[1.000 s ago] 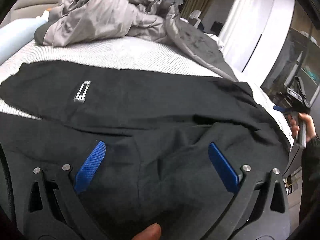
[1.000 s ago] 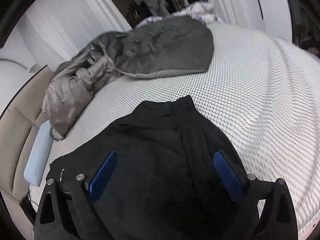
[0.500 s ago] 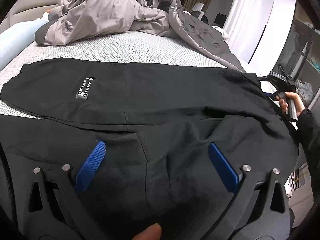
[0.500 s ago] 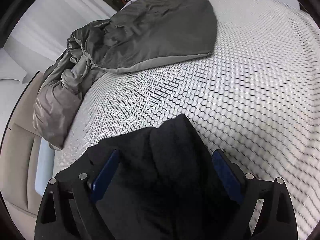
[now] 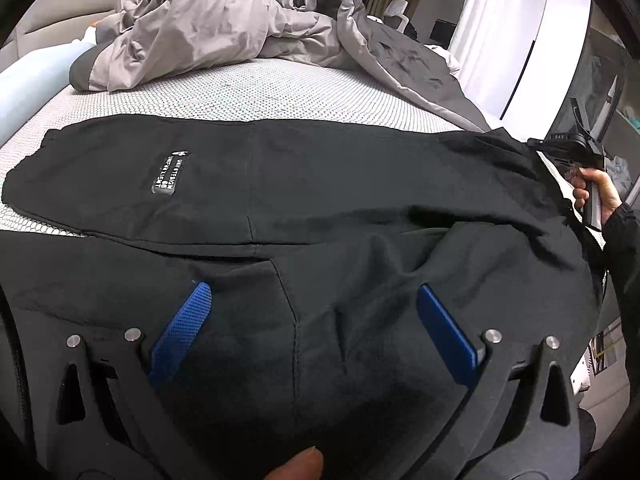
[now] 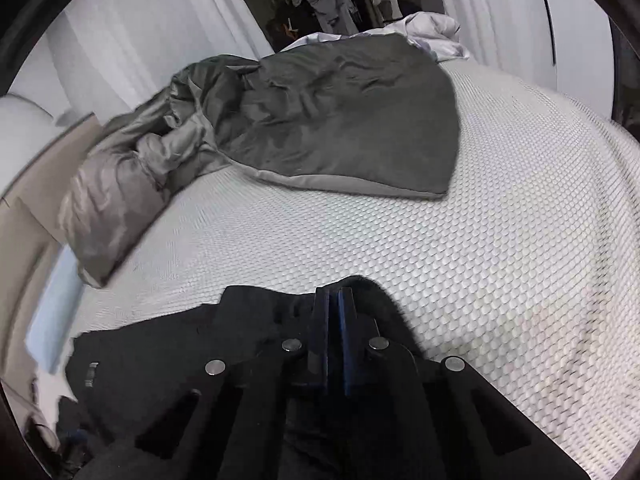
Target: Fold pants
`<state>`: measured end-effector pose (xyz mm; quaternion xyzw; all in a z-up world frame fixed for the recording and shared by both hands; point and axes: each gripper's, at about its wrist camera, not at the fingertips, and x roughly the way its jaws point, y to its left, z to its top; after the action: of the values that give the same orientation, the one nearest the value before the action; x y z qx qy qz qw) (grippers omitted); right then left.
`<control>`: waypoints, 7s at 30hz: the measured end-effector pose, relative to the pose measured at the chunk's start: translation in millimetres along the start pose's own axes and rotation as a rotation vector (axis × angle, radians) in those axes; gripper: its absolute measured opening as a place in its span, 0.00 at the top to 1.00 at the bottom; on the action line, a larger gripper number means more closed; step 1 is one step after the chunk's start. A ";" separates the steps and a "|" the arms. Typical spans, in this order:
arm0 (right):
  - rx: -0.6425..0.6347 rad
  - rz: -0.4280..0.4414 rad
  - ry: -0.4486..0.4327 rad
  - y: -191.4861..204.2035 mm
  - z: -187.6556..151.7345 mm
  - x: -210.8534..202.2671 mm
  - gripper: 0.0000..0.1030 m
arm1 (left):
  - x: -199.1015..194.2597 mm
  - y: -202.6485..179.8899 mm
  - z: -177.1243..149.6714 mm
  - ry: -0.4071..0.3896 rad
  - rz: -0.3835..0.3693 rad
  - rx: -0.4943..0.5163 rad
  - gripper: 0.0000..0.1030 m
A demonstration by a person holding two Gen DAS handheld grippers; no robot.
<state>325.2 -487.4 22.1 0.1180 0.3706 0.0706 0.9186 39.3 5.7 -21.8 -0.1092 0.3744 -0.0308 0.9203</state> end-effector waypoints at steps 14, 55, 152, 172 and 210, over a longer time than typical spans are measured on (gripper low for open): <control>0.069 0.091 0.224 -28.0 -23.2 34.6 0.62 | 2.2 -1.7 -2.0 0.013 0.015 0.012 0.01; 0.090 -0.171 -0.047 -17.9 -248.4 -231.5 0.01 | -50.6 58.6 -21.3 -0.086 0.116 -0.203 0.01; 0.017 -0.086 -0.249 84.8 -61.3 -79.5 0.01 | -26.9 240.8 165.8 -0.225 0.283 -0.475 0.01; 0.312 0.082 -0.089 61.6 -172.7 -85.7 0.00 | 5.2 177.0 47.8 -0.024 0.102 -0.646 0.31; 0.487 0.158 -0.084 14.7 -174.0 -94.1 0.01 | -0.7 194.9 26.6 -0.020 0.051 -0.715 0.48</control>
<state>135.9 -465.1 -32.9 0.3670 0.3280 0.0461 0.8692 52.5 200.5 -46.5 -0.4151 0.3551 0.1262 0.8280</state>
